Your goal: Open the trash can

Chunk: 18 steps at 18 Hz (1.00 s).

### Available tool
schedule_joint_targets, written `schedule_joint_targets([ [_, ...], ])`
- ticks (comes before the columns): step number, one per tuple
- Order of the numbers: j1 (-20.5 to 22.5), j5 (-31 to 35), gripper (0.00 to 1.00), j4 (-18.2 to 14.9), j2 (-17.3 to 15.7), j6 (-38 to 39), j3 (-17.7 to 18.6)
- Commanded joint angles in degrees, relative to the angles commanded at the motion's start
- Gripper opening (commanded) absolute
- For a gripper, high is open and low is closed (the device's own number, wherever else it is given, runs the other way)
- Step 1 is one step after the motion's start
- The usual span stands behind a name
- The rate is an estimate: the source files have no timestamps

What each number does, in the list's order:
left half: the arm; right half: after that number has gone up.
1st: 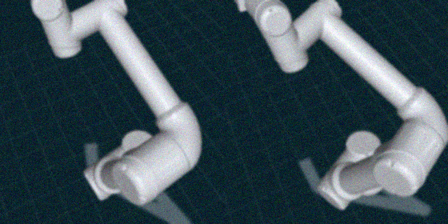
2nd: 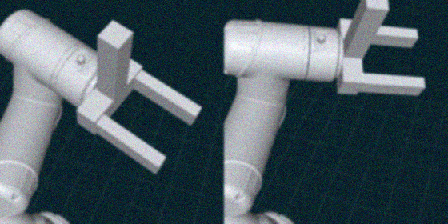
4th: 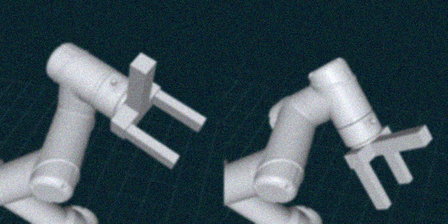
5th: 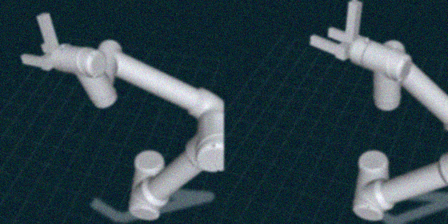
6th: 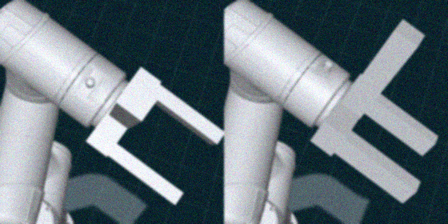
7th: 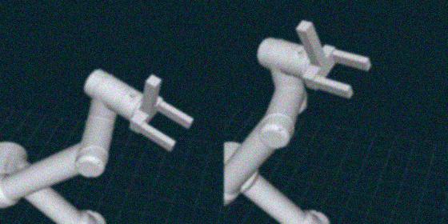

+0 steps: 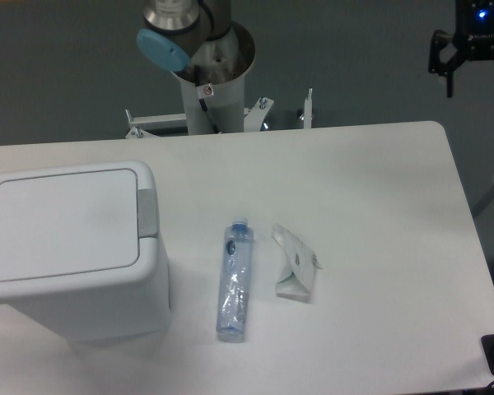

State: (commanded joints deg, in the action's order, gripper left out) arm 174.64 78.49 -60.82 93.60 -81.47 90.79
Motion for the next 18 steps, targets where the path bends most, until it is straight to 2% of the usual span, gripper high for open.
schedule_joint_targets([
  [7,-1.0,0.1,1.0,-0.2,-0.5,1.8,0.4],
  [10,-7.1,0.1,1.0,-0.2,-0.6,14.2,0.8],
  [13,-15.2,-0.1,1.0,-0.1,-0.4,34.6,0.0],
  [14,-17.0,-0.6,1.0,0.0,-0.4,39.0,-0.3],
  [18,-21.2,-6.5,1.0,0.2,-0.4,55.5,-1.0],
])
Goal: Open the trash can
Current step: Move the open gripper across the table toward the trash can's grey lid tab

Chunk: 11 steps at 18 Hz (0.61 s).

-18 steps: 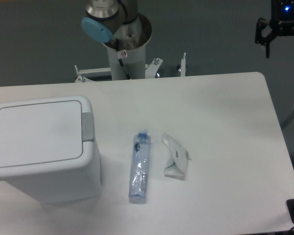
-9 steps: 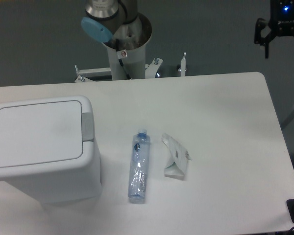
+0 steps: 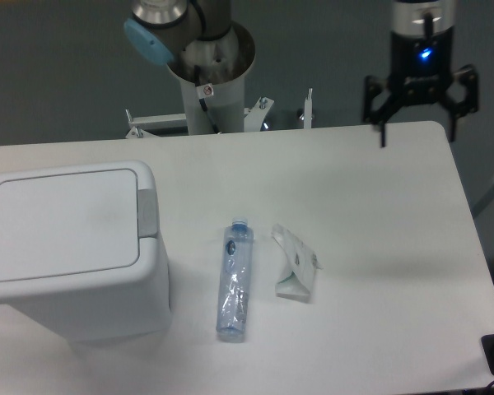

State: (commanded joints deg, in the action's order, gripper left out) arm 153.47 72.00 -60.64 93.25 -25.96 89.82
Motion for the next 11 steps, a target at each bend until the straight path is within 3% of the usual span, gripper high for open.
schedule_joint_targets([
  [7,-10.4,-1.2,1.0,0.0,-0.3,19.3,-0.6],
  [11,-14.0,-3.4,1.0,0.0,-0.6,22.4,0.6],
])
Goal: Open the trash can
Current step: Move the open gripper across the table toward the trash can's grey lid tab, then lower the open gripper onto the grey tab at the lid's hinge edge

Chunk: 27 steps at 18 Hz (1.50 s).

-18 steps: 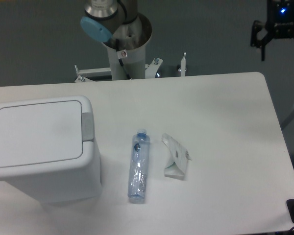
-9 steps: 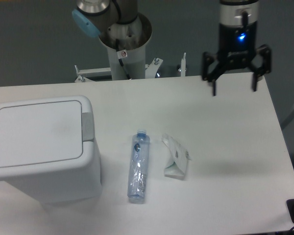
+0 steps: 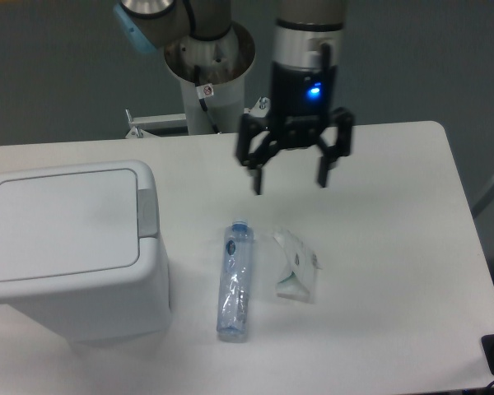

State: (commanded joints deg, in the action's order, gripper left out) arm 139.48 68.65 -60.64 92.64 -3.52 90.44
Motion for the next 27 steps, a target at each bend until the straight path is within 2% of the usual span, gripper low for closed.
schedule_joint_targets([
  [2,-2.4,0.3,1.0,0.1,0.1,2.6,0.6],
  [8,-4.7,0.5,1.0,0.2,0.4,2.7,1.9],
  [15,-5.4,0.5,1.0,0.4,0.4,2.6,3.7],
  [27,-6.9,0.8,1.0,3.7,1.8,2.6,4.7],
])
